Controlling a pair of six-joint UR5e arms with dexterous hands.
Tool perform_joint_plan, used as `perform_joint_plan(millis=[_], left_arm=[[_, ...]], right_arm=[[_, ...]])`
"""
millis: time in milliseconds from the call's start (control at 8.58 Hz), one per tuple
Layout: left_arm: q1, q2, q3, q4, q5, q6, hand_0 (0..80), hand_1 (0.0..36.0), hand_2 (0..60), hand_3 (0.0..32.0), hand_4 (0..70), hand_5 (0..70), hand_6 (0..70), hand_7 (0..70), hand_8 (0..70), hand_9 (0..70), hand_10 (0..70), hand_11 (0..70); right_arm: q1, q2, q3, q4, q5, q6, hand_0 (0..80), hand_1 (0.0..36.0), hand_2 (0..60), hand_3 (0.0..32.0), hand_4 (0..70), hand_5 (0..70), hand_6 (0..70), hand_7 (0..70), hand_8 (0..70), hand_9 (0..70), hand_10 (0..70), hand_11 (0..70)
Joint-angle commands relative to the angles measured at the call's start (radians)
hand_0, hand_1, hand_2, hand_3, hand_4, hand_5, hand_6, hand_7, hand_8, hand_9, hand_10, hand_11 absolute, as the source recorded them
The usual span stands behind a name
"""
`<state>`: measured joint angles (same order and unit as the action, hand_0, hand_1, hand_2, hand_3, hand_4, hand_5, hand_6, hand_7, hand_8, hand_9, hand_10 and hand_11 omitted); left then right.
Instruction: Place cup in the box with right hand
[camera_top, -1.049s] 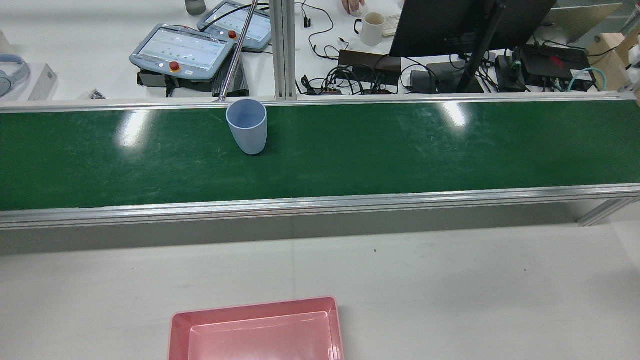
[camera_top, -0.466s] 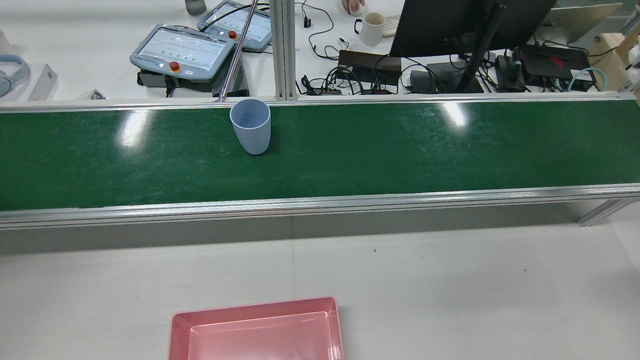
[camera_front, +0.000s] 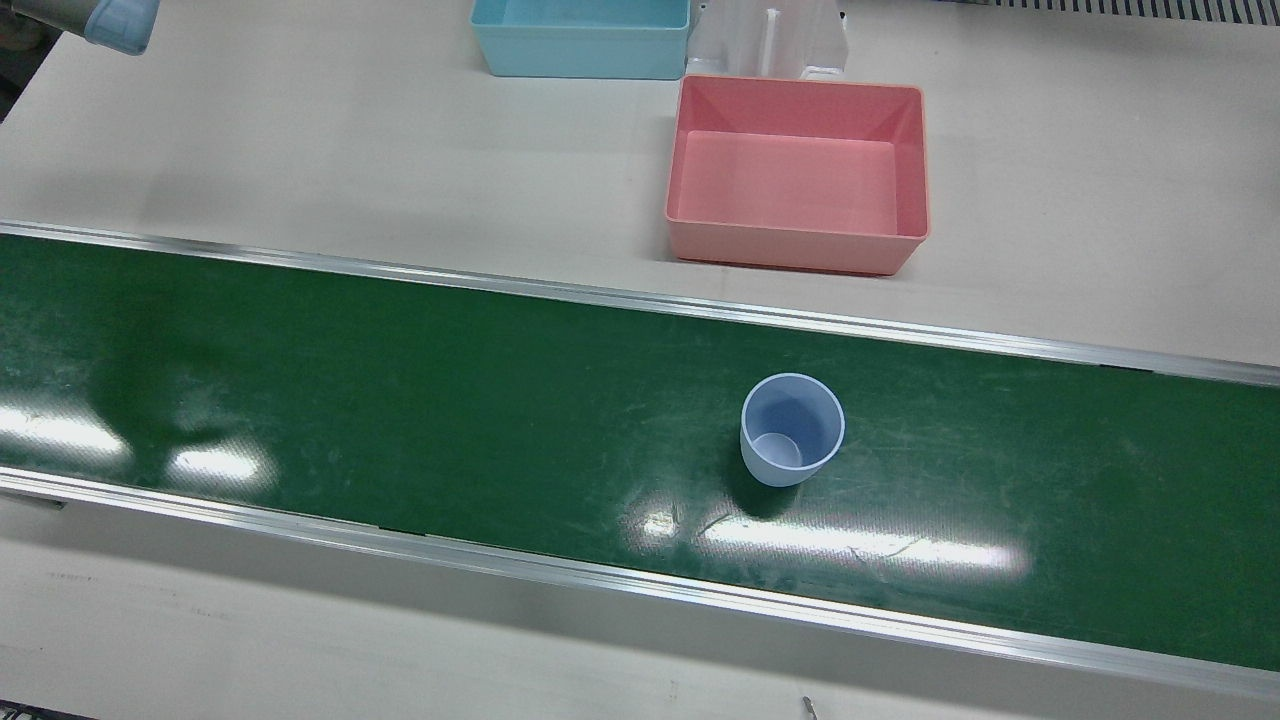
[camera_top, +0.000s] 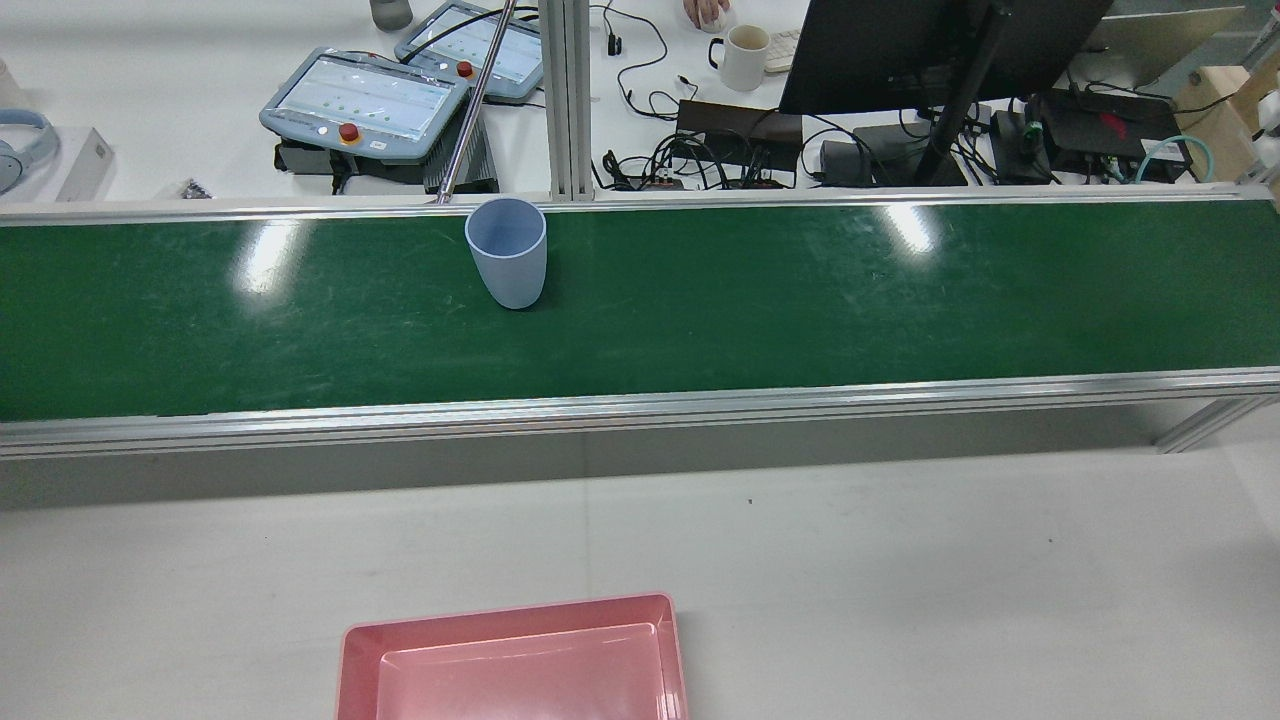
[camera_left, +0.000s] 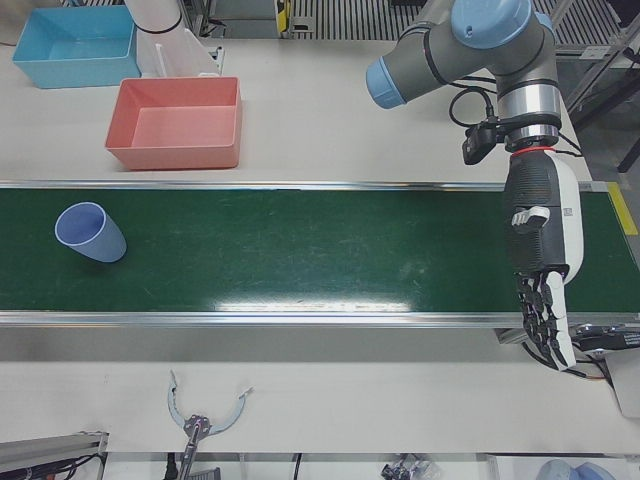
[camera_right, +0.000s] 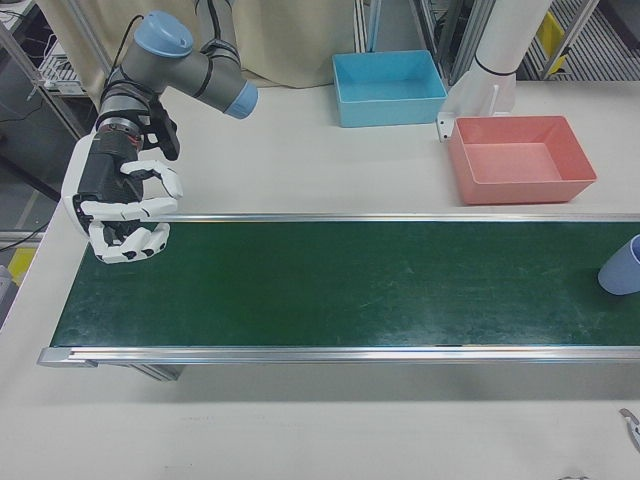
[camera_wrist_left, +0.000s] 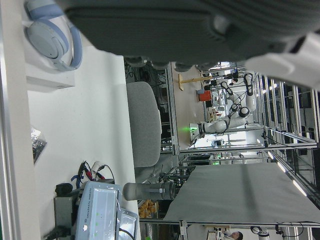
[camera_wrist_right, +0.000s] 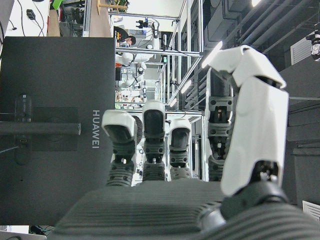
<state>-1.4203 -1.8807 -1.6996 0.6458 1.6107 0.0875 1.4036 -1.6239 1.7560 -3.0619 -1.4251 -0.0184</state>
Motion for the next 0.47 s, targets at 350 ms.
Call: perform_joint_plan(millis=[350], left_arm=[[0.000,0.000,0.000,0.000,0.000,0.000,0.0,0.0,0.0,0.0,0.0,0.0,0.0,0.0,0.0,0.0,0.0,0.0]], right_arm=[[-0.002,-0.001,-0.001,0.000,0.000,0.000,58.0,24.8,34.6,0.0,64.6,13.1,23.1,70.0,40.7,58.8,48.3,68.8]])
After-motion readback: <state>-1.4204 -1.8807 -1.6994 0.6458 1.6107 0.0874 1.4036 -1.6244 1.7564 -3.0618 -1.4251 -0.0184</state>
